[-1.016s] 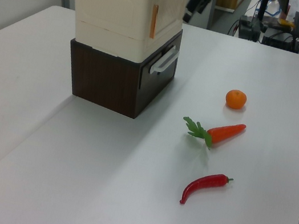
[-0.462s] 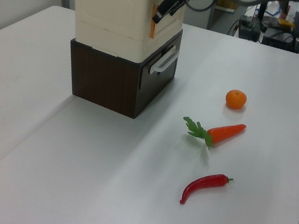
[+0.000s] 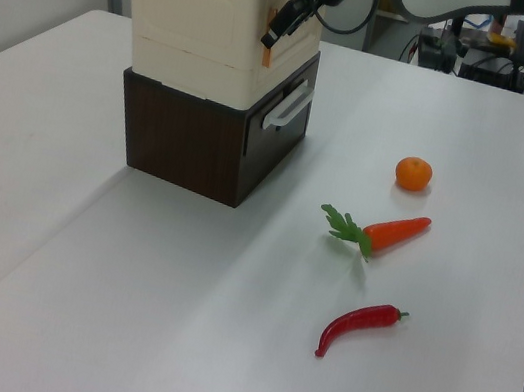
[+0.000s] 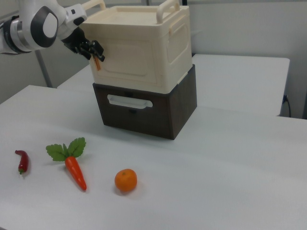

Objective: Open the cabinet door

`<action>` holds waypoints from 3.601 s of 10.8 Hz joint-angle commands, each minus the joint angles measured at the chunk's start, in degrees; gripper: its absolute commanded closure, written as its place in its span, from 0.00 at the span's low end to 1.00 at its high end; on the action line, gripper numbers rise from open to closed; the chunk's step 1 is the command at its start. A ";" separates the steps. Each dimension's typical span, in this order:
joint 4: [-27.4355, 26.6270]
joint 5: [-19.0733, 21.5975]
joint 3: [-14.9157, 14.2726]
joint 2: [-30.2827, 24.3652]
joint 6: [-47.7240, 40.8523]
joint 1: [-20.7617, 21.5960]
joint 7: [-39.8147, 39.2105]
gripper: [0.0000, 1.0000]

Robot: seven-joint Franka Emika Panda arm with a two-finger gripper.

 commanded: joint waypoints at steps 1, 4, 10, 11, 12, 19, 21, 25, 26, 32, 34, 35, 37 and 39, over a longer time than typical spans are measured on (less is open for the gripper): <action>0.63 -1.23 -0.55 0.15 -0.14 0.67 1.27 0.62; 0.36 -1.15 -0.55 -0.29 -0.84 0.75 1.18 0.89; -1.74 -1.06 -0.46 -3.53 -8.64 0.84 1.44 0.95; -2.01 -1.06 -0.46 -4.33 -10.67 0.84 1.53 0.94; -2.10 -1.06 -0.46 -4.86 -12.51 0.93 1.53 0.87; 0.01 -0.09 -0.55 -11.36 -23.25 0.67 1.53 0.00; 1.75 -0.18 -0.63 -11.54 -22.73 0.67 1.53 0.00; 4.06 -0.09 -0.20 -9.88 -14.85 0.84 2.32 0.00; 3.97 -0.26 0.76 -9.09 -12.99 0.76 2.23 0.00; 0.80 -1.06 1.12 -8.20 -20.31 0.32 1.01 0.00; 0.98 -0.97 0.25 -9.34 -27.53 -0.12 -2.93 0.00; 1.06 -0.88 0.25 -9.69 -30.34 -0.91 -4.43 0.00; 0.98 -0.88 0.25 -10.22 -33.26 -1.00 -4.89 0.00; 0.89 -0.88 0.25 -10.49 -36.16 -1.70 -4.97 0.00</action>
